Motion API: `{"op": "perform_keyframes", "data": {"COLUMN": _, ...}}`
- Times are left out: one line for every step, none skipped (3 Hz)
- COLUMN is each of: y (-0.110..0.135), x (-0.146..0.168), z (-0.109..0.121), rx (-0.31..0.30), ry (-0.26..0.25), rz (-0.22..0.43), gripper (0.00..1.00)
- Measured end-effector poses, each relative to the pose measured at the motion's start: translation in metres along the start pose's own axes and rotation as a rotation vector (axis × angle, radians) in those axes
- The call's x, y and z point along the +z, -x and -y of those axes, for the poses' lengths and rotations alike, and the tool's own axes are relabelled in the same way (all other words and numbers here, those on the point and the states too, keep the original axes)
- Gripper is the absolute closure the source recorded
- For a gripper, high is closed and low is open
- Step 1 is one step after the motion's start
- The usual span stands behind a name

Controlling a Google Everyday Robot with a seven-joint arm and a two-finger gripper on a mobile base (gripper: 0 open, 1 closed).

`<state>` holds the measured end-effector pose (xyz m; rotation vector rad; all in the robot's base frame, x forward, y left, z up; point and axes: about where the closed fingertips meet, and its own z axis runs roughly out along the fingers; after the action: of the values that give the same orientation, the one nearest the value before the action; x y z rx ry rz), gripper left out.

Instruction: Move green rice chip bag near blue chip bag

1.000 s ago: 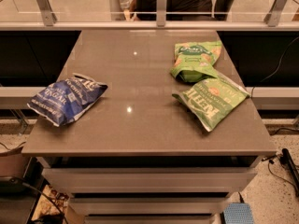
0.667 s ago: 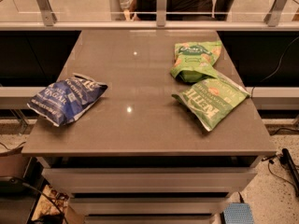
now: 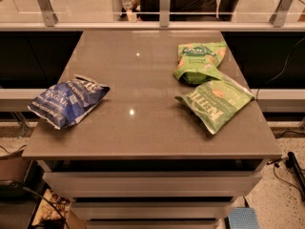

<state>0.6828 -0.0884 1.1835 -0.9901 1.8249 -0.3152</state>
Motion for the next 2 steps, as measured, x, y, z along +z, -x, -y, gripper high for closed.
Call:
{"op": "perform_keyframes", "data": {"y": 0.0003, "x": -0.0002, "z": -0.0003, "rx": 0.000, "ry": 0.000, "rz": 0.001, "gripper": 0.24}}
{"op": "perform_keyframes", "data": {"y": 0.0008, "x": -0.0005, "z": -0.0008, "rx": -0.001, "ry": 0.001, "rz": 0.002, "gripper": 0.00}}
